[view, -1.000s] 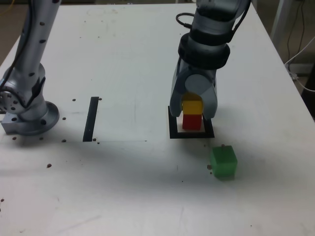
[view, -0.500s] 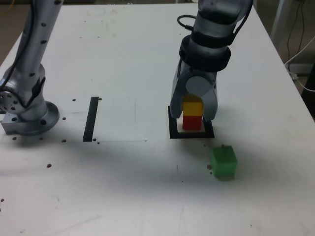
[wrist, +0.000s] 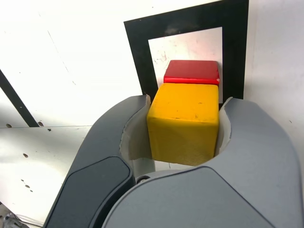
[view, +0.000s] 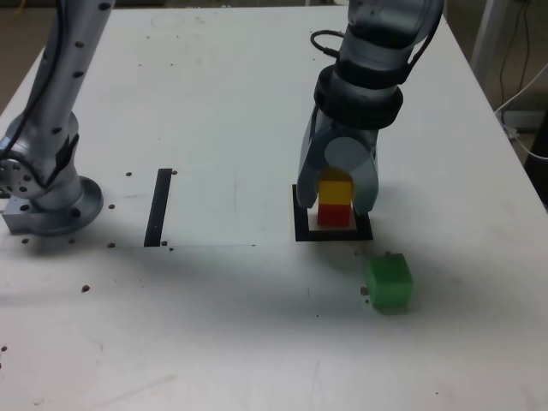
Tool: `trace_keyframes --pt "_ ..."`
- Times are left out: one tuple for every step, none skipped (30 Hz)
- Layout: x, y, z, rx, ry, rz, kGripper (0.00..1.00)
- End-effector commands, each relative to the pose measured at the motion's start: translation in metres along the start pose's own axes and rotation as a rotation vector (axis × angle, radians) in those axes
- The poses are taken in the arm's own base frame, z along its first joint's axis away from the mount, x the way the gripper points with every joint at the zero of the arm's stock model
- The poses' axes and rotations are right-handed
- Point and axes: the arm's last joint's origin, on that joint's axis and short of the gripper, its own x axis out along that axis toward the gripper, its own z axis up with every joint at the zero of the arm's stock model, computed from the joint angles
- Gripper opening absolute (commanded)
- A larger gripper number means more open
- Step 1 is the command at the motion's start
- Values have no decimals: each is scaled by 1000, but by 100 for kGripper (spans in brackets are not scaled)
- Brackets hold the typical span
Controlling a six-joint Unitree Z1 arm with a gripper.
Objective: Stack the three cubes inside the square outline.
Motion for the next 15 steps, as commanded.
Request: trace_keyframes --pt "4 1 2 3 13 -3 83" --pt "4 1 3 5 13 -3 90" --pt "4 1 3 7 14 -2 95" --pt "5 1 3 7 15 -3 98" --pt "5 1 3 7 16 -3 99" --pt "5 1 3 8 17 -3 99" --pt "5 1 3 8 17 -3 99" --pt "5 1 3 8 18 -3 99" --pt "5 1 3 8 18 -3 99" --pt "5 1 3 9 18 -2 99" --pt "5 1 3 9 17 -2 99" --pt "4 1 2 9 17 -1 99" --pt "4 1 2 9 16 0 99" --pt "2 1 1 8 14 3 99" --pt "1 1 -1 6 12 7 99"
